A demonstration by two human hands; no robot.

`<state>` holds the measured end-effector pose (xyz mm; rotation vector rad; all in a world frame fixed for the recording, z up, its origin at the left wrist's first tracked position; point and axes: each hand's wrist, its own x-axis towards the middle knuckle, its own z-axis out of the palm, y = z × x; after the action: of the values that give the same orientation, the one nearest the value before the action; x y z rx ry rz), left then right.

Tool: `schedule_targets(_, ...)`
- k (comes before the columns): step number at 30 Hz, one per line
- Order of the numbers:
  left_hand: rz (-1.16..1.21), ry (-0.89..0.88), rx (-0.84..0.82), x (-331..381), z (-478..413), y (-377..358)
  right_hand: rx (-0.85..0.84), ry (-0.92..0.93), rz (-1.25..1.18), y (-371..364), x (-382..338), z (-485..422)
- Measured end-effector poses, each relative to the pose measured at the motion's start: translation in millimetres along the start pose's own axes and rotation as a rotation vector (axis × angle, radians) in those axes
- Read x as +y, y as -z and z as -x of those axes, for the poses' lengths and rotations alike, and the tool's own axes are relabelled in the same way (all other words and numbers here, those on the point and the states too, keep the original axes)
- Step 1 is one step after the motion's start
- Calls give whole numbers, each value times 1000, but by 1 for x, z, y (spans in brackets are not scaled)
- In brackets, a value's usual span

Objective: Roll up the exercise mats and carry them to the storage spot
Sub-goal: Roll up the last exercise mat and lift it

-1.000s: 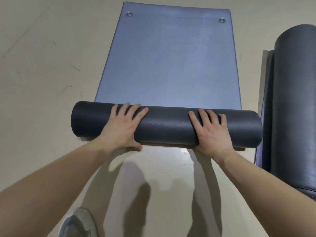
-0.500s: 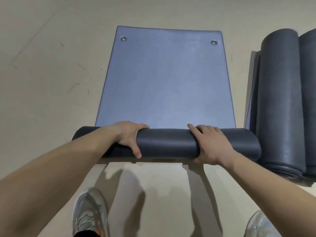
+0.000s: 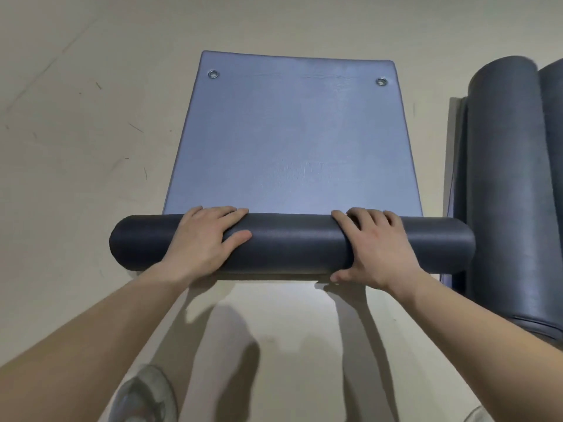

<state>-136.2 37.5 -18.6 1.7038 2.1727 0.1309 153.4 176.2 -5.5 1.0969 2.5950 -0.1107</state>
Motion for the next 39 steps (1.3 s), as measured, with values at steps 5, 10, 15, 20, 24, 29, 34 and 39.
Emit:
schedule_targets(5,-66,83,255,14,-26,1,-23,1,-51,8,13,-35)
schedule_targets(10,-299,15,-61,27,-21,-23,-106,35,-160,18,28,-71)
schedule_targets(15,-239,-39,-176,7,-85,5,90,-27,52,-20,27,-43)
schedule_targets(20,-398,-149,-73,-1,-70,-8,138,-96,80,-30,19,-57)
schedule_targets(24,-427,-151,-50,7,-63,-12,78,-79,100,-22,27,-54)
schedule_targets(29,-252,-159,-312,22,-13,-2,-197,30,14,4,16,-5)
schedule_targets(34,-69,-90,-585,25,11,11,-180,8,14,0,-20,64)
schedule_targets(39,-137,-25,-448,34,21,17,-144,-69,-88,-8,-30,62)
